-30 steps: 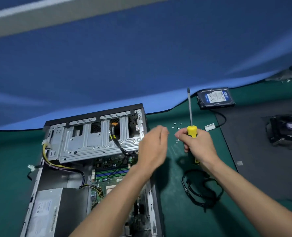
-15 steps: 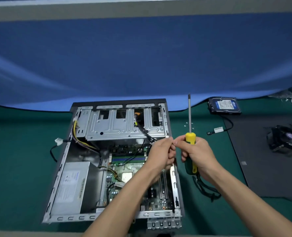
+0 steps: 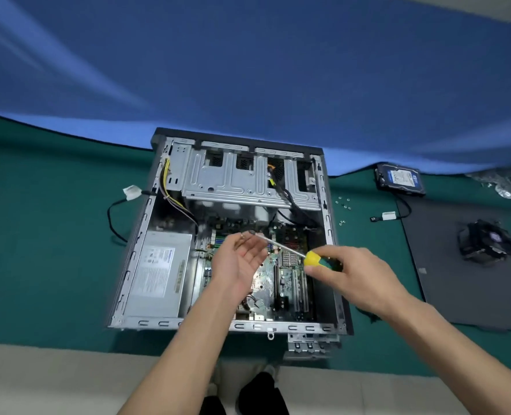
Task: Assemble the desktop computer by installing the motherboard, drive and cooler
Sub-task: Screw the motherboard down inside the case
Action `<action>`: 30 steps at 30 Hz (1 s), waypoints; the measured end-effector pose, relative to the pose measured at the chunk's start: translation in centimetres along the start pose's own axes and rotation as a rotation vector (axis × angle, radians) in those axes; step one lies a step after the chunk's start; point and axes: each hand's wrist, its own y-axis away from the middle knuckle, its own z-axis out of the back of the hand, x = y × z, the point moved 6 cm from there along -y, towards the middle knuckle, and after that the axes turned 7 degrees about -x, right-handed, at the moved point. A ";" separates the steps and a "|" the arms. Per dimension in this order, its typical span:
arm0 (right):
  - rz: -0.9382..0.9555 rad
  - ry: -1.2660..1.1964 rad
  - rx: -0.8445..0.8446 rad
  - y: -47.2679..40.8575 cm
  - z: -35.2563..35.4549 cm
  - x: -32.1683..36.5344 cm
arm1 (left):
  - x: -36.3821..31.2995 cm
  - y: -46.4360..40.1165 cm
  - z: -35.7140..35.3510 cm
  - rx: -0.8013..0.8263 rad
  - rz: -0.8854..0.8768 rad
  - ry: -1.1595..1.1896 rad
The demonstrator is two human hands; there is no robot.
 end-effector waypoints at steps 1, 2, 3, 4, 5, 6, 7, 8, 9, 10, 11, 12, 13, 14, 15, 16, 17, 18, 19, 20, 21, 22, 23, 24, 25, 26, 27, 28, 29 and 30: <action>0.021 0.060 0.000 0.2 -0.1 0.3 | 0.0 0.0 0.3 -0.005 0.011 0.024; 0.041 0.106 0.002 0.5 -0.3 0.6 | 0.1 0.0 0.6 -0.010 0.025 0.046; 0.052 0.136 0.002 0.7 -0.5 0.9 | 0.2 0.0 0.9 -0.011 0.038 0.065; 0.052 0.151 -0.003 0.9 -0.6 1.1 | 0.3 0.0 1.1 -0.007 0.050 0.080; 0.047 0.155 -0.011 1.1 -0.8 1.3 | 0.5 0.1 1.2 0.002 0.060 0.091; 0.043 0.157 -0.024 1.3 -0.9 1.4 | 0.6 0.1 1.3 0.014 0.068 0.097; 0.039 0.152 -0.037 1.5 -1.1 1.6 | 0.6 0.2 1.4 0.026 0.072 0.098; 0.033 0.147 -0.047 1.6 -1.2 1.8 | 0.6 0.3 1.5 0.035 0.068 0.095; 0.026 0.131 -0.055 1.8 -1.2 2.0 | 0.6 0.4 1.6 0.041 0.060 0.088; 0.016 0.112 -0.058 1.9 -1.2 2.1 | 0.4 0.5 1.7 0.041 0.047 0.081; 0.005 0.095 -0.057 1.9 -1.2 2.2 | 0.2 0.5 1.8 0.038 0.032 0.072; -0.007 0.084 -0.051 1.9 -1.2 2.3 | 0.1 0.6 1.8 0.036 0.015 0.062; -0.019 0.076 -0.041 1.9 -1.2 2.4 | -0.1 0.6 1.9 0.035 -0.003 0.047; -0.031 0.079 -0.022 1.9 -1.2 2.4 | -0.1 0.7 1.9 0.034 -0.021 0.027; -0.045 0.075 0.006 1.8 -1.2 2.3 | -0.1 0.8 2.0 0.029 -0.039 0.006; -0.061 0.065 0.048 1.8 -1.2 2.3 | 0.0 0.9 2.0 0.023 -0.055 -0.015; -0.073 0.019 0.088 1.7 -1.3 2.3 | 0.2 1.0 2.1 0.017 -0.068 -0.032; -0.098 -0.037 0.131 1.6 -1.4 2.3 | 0.3 1.1 2.0 0.016 -0.076 -0.045; -0.126 -0.095 0.164 1.5 -1.4 2.2 | 0.4 1.1 1.9 0.018 -0.080 -0.054; -0.160 -0.144 0.194 1.5 -1.4 2.2 | 0.4 1.0 1.7 0.022 -0.084 -0.062; -0.194 -0.219 0.206 1.4 -1.3 2.1 | 0.3 0.9 1.5 0.023 -0.089 -0.070; -0.236 -0.331 0.208 1.3 -1.2 1.9 | 0.1 0.7 1.4 0.012 -0.092 -0.073; -0.283 -0.484 0.200 1.2 -0.8 1.8 | 0.0 0.5 1.4 -0.012 -0.087 -0.072; -0.313 -0.617 0.163 1.1 -0.4 1.6 | -0.1 0.2 1.5 -0.048 -0.068 -0.066; -0.330 -0.720 0.102 0.9 0.2 1.4 | 0.1 0.0 1.8 -0.089 -0.036 -0.053; -0.320 -0.735 0.012 0.7 0.8 1.2 | 0.4 -0.3 2.0 -0.128 0.004 -0.035; -0.304 -0.688 -0.085 0.5 1.3 1.2 | 0.8 -0.4 2.0 -0.159 0.047 -0.016; -0.275 -0.624 -0.145 0.3 1.4 1.2 | 1.3 -0.5 2.0 -0.185 0.083 -0.001; -0.262 -0.572 -0.175 0.2 1.3 1.3 | 1.9 -0.6 2.0 -0.209 0.106 0.003; -0.246 -0.542 -0.177 0.1 1.0 1.5 | 2.4 -0.9 2.1 -0.234 0.118 -0.004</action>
